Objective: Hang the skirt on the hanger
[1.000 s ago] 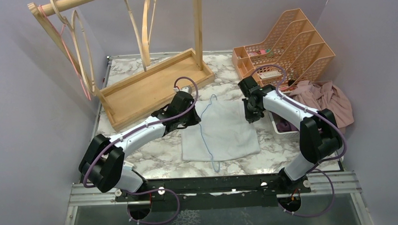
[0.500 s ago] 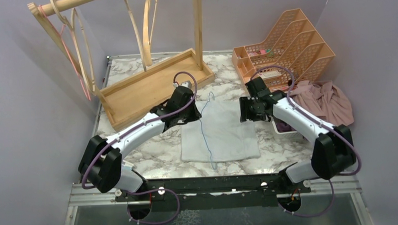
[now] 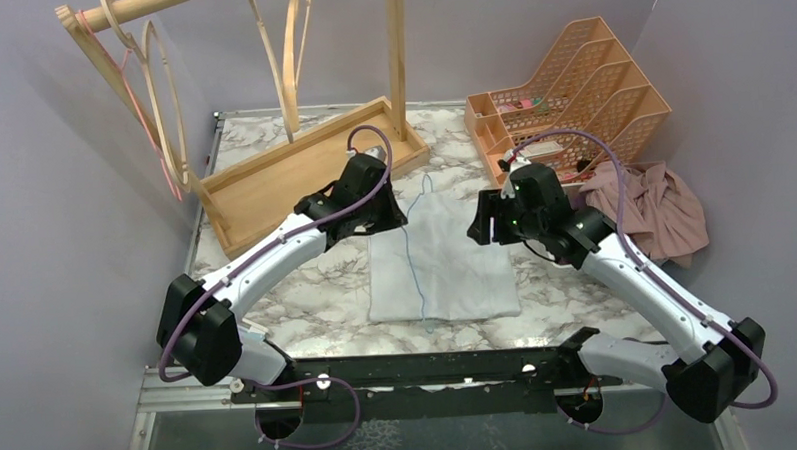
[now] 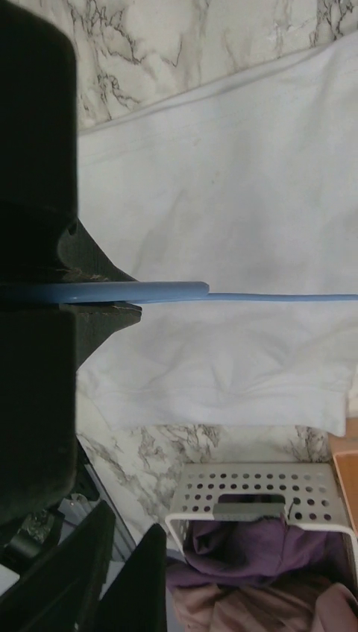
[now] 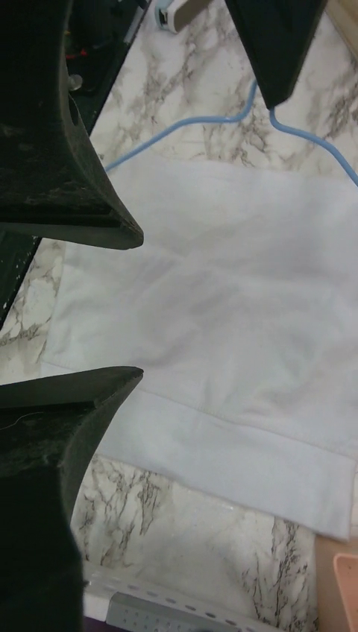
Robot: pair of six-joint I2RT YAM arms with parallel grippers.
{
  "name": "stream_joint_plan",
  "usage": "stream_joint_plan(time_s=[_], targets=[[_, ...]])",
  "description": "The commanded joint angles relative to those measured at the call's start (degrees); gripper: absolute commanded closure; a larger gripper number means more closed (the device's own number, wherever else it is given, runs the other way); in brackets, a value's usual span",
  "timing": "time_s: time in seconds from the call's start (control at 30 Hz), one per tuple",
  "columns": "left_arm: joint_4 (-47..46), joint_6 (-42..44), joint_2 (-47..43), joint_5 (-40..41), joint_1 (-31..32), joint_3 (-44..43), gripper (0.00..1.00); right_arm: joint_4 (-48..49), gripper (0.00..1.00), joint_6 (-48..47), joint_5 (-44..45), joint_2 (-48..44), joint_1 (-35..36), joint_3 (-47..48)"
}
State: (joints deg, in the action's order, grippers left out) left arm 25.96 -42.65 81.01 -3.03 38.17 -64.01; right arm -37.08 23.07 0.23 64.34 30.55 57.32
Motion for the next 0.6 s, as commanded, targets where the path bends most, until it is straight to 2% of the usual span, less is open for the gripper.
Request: stream_joint_plan(time_s=[0.0,0.23,0.37,0.57], targets=[[0.4,-3.8,-2.0,-1.9,-0.3,-3.9,1.00,1.8,0.37,3.4,3.0,-3.5,2.5,-1.5],[0.4,-8.6,-2.1,2.2,0.1,-4.7,1.00,2.2,0.37,5.2,0.9,-6.3,5.0,-1.4],[0.3,-8.8,-0.8,4.6,0.9,-4.6,1.00,3.4,0.36,5.3,-2.6,-5.5,5.2,-4.3],[0.1,-6.4,1.6,10.0,3.2,-2.7,1.00,-3.1,0.41,17.3,0.2,-0.7,5.2,-9.1]])
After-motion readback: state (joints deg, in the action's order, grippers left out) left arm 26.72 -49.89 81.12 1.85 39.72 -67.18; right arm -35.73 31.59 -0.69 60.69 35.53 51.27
